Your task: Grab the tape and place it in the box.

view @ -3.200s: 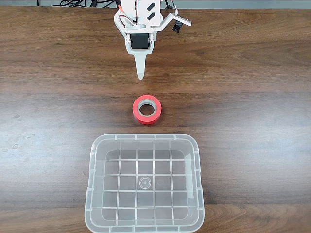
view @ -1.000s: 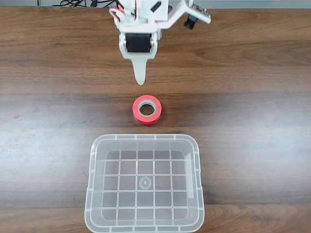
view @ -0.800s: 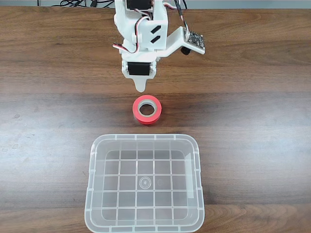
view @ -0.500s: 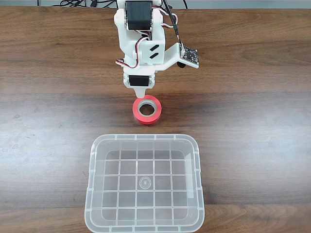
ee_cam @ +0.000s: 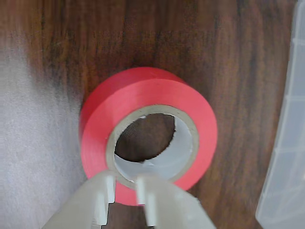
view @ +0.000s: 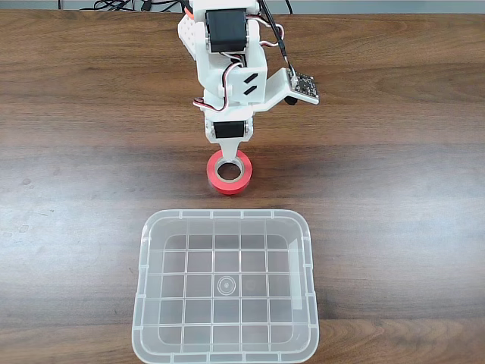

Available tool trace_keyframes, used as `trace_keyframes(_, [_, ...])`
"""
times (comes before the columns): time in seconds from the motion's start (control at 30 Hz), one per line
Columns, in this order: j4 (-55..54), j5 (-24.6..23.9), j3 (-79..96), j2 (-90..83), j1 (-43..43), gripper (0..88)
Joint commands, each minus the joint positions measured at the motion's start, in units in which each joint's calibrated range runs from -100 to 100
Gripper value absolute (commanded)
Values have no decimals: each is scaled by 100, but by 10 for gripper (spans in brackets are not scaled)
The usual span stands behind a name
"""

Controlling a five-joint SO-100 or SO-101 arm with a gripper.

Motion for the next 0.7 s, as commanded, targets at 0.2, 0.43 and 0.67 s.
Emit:
trace_keyframes(0.2, [-31, 11, 26, -43, -4, 148])
trace_keyframes(0.43, [-125, 11, 596, -43, -4, 146])
trace_keyframes(0.67, [-827, 27, 955, -35, -11, 146])
